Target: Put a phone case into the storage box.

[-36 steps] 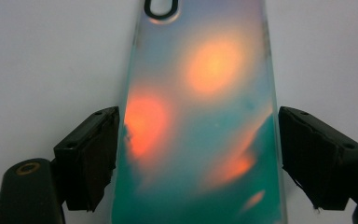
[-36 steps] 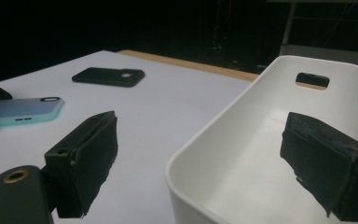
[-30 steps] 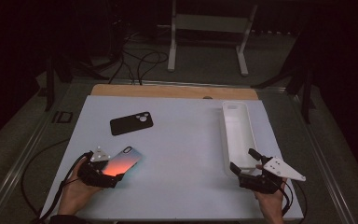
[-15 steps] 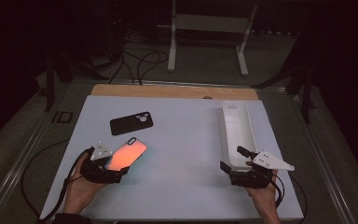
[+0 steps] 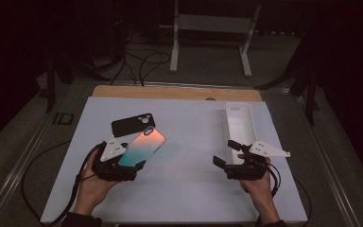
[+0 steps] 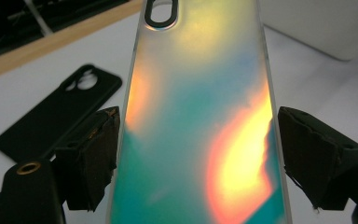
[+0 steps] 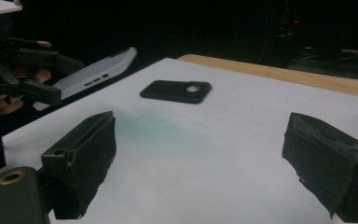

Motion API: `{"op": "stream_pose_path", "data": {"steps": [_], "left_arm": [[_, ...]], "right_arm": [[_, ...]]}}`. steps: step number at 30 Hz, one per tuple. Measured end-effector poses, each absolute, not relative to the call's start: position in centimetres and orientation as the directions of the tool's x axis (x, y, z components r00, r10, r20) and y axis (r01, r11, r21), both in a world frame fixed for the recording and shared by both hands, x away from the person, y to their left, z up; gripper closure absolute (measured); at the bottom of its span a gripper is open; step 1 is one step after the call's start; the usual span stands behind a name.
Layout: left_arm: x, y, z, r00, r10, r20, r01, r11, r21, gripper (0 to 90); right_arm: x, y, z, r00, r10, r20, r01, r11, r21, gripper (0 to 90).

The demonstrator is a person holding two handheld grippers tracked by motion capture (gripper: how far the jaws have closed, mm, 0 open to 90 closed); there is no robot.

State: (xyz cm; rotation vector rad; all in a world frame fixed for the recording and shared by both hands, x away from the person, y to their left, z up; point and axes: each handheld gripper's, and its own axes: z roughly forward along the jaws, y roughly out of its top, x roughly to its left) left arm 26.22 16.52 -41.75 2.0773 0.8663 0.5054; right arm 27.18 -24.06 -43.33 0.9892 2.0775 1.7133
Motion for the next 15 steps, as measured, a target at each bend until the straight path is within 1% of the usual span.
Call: {"op": "stream_pose_path", "data": {"steps": [4, 9, 15], "left_arm": [[26.4, 15.4, -41.1, 0.705, 0.706, 0.065, 0.373, -0.447, 0.813, 17.0], [26.7, 14.3, -40.5, 0.724, 0.687, 0.060, 0.346, -0.437, 0.831, 16.9], [26.8, 12.8, -40.0, 0.751, 0.656, 0.073, 0.305, -0.444, 0.842, 17.0]], "right_arm": [[27.7, -23.1, -42.9, -0.737, 0.636, 0.228, 0.342, 0.061, 0.938, 9.7], [28.5, -21.1, -42.1, -0.761, 0.598, 0.251, 0.349, 0.051, 0.936, 9.8], [29.0, -19.2, -41.3, -0.786, 0.557, 0.270, 0.358, 0.052, 0.932, 10.0]]}}
